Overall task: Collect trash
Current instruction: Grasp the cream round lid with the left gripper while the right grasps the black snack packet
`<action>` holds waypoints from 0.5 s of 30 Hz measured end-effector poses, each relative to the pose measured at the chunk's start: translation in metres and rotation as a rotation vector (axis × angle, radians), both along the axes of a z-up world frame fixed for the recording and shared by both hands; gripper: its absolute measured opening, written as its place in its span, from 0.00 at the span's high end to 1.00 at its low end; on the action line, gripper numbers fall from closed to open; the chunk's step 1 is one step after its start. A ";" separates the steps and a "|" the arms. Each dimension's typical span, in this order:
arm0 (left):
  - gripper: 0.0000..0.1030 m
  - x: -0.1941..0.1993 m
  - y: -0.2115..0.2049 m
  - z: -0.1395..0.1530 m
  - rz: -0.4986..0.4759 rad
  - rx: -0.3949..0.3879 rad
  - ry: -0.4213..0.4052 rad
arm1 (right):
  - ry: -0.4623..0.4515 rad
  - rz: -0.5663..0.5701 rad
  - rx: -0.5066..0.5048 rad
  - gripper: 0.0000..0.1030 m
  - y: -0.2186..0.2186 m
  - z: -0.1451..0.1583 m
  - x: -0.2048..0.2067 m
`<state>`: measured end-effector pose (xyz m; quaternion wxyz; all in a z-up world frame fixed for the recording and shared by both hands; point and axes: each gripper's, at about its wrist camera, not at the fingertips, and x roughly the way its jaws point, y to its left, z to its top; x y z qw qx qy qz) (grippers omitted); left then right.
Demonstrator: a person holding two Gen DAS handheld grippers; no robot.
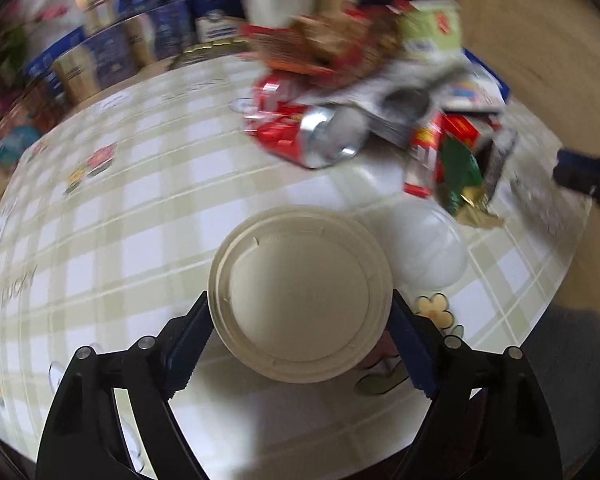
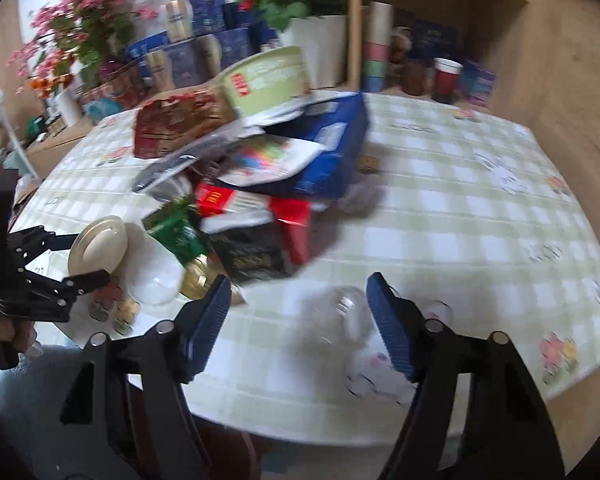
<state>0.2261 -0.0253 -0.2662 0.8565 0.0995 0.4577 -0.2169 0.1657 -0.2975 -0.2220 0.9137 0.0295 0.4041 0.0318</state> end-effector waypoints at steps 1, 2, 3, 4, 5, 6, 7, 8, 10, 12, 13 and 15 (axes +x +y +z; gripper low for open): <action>0.20 0.000 0.010 0.002 0.037 -0.029 0.009 | -0.010 0.014 -0.004 0.32 0.004 -0.001 0.003; 0.20 0.000 0.017 0.004 0.058 -0.049 0.016 | -0.024 0.037 -0.011 0.32 0.011 -0.002 0.007; 0.20 -0.001 0.023 0.005 0.076 -0.067 0.020 | -0.031 0.051 -0.012 0.32 0.016 -0.002 0.011; 0.20 -0.002 0.029 0.008 0.092 -0.089 0.023 | -0.038 0.073 -0.008 0.33 0.024 -0.004 0.015; 0.20 -0.004 0.035 0.011 0.110 -0.113 0.023 | -0.044 0.086 -0.015 0.35 0.030 -0.007 0.019; 0.20 -0.003 0.037 0.014 0.120 -0.127 0.021 | -0.052 0.091 -0.034 0.36 0.037 -0.008 0.022; 0.20 -0.005 0.040 0.017 0.129 -0.142 0.018 | -0.059 0.093 -0.053 0.36 0.041 -0.009 0.025; 0.20 -0.008 0.043 0.020 0.137 -0.162 0.012 | -0.067 0.091 -0.076 0.36 0.046 -0.011 0.027; 0.20 -0.015 0.043 0.024 0.154 -0.198 0.008 | -0.075 0.088 -0.117 0.36 0.052 -0.016 0.033; 0.20 -0.022 0.045 0.022 0.156 -0.228 0.023 | -0.070 0.084 -0.181 0.36 0.056 -0.021 0.038; 0.20 -0.028 0.044 0.023 0.156 -0.229 0.013 | -0.073 0.083 -0.185 0.37 0.056 -0.022 0.038; 0.20 -0.040 0.045 0.025 0.156 -0.231 -0.009 | -0.077 0.073 -0.165 0.42 0.051 -0.021 0.039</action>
